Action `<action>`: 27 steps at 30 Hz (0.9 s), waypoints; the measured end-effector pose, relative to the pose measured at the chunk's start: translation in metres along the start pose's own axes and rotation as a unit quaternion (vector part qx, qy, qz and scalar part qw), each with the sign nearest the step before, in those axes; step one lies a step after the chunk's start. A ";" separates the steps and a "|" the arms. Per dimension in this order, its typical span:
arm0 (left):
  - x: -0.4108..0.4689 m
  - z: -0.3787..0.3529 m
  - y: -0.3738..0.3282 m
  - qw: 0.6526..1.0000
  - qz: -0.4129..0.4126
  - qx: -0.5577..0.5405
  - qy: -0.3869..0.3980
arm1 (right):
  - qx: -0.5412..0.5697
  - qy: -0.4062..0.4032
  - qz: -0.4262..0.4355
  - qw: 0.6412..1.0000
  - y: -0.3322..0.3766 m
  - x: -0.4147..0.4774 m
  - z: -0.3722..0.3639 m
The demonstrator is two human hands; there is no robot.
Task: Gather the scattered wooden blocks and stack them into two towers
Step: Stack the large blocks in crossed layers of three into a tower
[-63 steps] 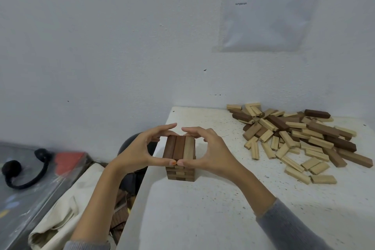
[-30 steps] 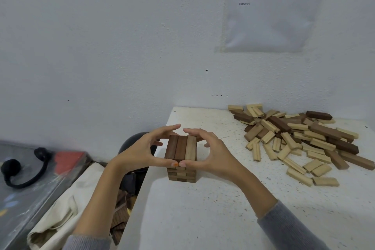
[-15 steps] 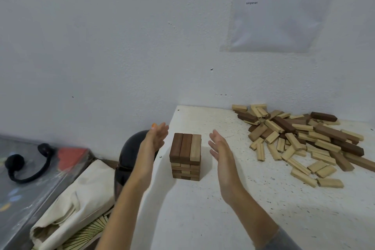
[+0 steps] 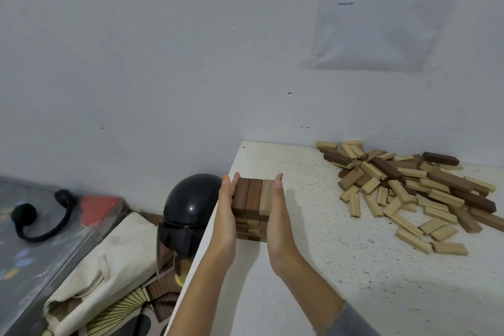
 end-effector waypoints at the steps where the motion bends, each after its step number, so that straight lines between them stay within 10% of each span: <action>1: 0.000 0.000 -0.001 1.000 0.002 0.002 0.000 | 0.001 -0.001 0.000 1.000 0.000 0.000 0.001; 27: -0.007 0.004 -0.004 0.999 -0.027 0.021 0.001 | -0.033 0.020 -0.019 0.999 0.013 -0.010 0.013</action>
Point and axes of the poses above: each hand's wrist, its own x-axis towards the middle knuckle, its own z-axis out of the back of the hand, y = z × x, the point moved 4 cm from there along x, towards the middle knuckle, and after that the axes turned 3 degrees about -x, right-handed, at the moved point
